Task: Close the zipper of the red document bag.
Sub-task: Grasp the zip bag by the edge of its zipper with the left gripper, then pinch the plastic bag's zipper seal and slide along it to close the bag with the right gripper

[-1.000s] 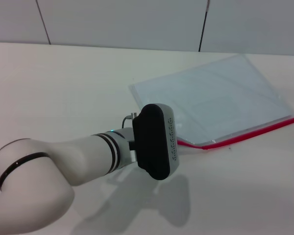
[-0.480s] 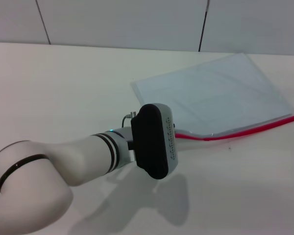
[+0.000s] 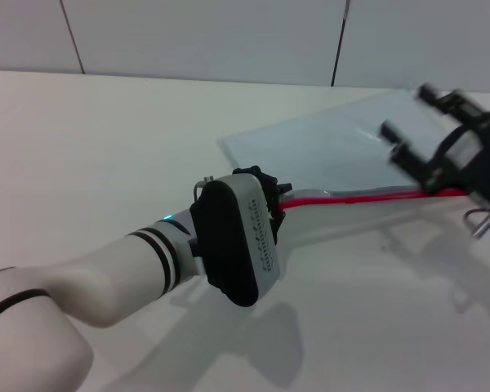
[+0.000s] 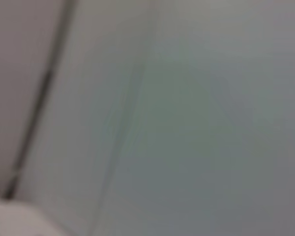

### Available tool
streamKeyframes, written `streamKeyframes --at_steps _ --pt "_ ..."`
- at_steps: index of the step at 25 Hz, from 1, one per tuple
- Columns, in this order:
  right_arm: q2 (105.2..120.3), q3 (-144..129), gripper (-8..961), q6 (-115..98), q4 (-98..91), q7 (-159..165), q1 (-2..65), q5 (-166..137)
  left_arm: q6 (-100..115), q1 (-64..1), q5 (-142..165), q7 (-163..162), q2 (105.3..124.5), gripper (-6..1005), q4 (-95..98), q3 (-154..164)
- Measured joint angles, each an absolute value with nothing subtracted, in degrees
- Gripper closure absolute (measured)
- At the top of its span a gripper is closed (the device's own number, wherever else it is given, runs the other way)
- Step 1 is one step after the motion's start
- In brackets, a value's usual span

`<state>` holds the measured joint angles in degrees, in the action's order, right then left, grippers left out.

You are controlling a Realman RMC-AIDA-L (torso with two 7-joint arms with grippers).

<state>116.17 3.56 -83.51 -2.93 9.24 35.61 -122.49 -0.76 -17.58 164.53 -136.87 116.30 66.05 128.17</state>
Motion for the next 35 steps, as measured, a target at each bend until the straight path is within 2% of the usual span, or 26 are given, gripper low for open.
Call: streamKeyframes --at_steps 18,28,31,35 --pt "116.54 4.4 313 -62.5 8.3 -26.3 36.3 -128.6 -1.5 -15.1 164.5 -136.5 116.13 944 68.0 127.3" --pt "116.56 6.6 317 -61.0 10.0 -31.0 35.8 -128.5 -1.5 -14.8 164.5 -135.8 116.1 944 68.0 127.3" --pt "116.62 6.8 370 -61.0 10.3 -32.9 35.6 -128.5 -1.5 -14.8 164.5 -135.8 116.1 944 68.0 127.3" --pt "116.63 6.8 543 -60.9 10.6 -33.6 35.6 -128.5 -1.5 -14.7 164.5 -135.4 116.11 944 68.0 127.4"
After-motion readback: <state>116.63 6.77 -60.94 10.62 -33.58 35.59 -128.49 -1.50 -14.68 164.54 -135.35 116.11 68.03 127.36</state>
